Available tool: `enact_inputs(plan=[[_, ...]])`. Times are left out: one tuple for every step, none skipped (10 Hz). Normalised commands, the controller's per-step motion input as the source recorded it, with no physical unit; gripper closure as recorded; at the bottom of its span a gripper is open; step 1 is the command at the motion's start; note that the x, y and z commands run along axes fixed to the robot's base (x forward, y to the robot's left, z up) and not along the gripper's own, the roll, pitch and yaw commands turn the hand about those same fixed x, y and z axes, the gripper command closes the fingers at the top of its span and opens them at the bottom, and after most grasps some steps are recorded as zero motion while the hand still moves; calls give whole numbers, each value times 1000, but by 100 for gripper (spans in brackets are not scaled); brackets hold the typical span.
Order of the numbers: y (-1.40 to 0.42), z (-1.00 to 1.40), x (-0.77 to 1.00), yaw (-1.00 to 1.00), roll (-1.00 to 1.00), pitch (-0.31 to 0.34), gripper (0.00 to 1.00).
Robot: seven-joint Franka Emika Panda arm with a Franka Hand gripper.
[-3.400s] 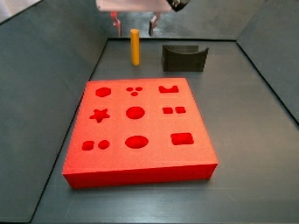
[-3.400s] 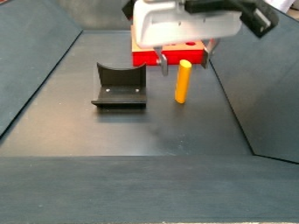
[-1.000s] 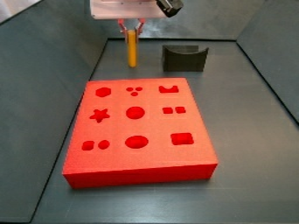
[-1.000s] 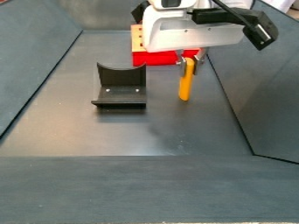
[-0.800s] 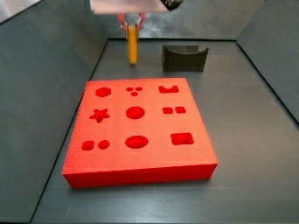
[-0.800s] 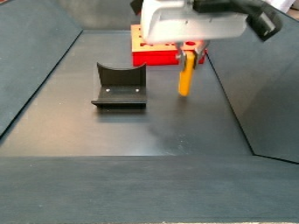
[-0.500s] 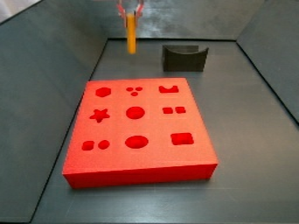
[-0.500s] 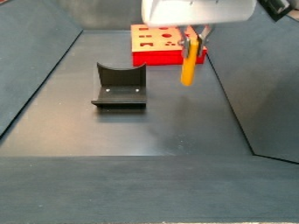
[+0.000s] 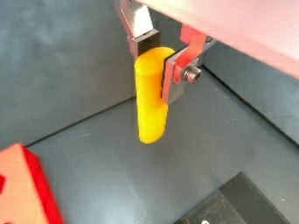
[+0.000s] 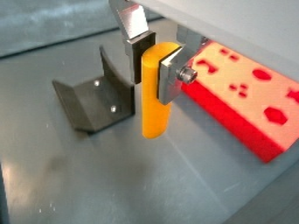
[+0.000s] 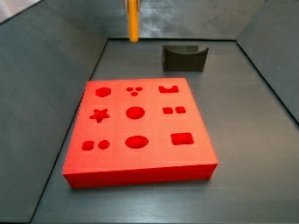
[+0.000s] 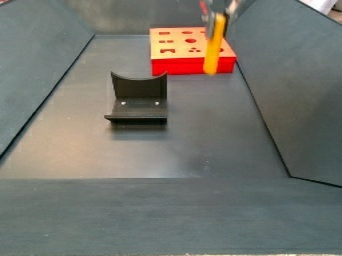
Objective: Pick up the oval object. Move up. Move to above the board. Insert the oval object.
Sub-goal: Move to above the board.
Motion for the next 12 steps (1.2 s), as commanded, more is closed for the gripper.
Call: enact_inputs(plan=[[-183,1000,103,48,-92,78,100],[-175,1000,99,38,-77,82,100],[-168,1000,97,36,-68,82,100],[-153,1000,89,35,-52,82,100],[-133,1000,81,29,-39,84,100],[-122,1000,78,30,-31,82,100],[-116,1000,74,30,-25,82,100],[-81,818,56,31,-15,84,100],[-55,643,39,31,-9,89,100],[-34,415,24,32,-1,89,100],[-26,246,20,34,6,89,100],[-1000,69,134,-1000,287,247,100]])
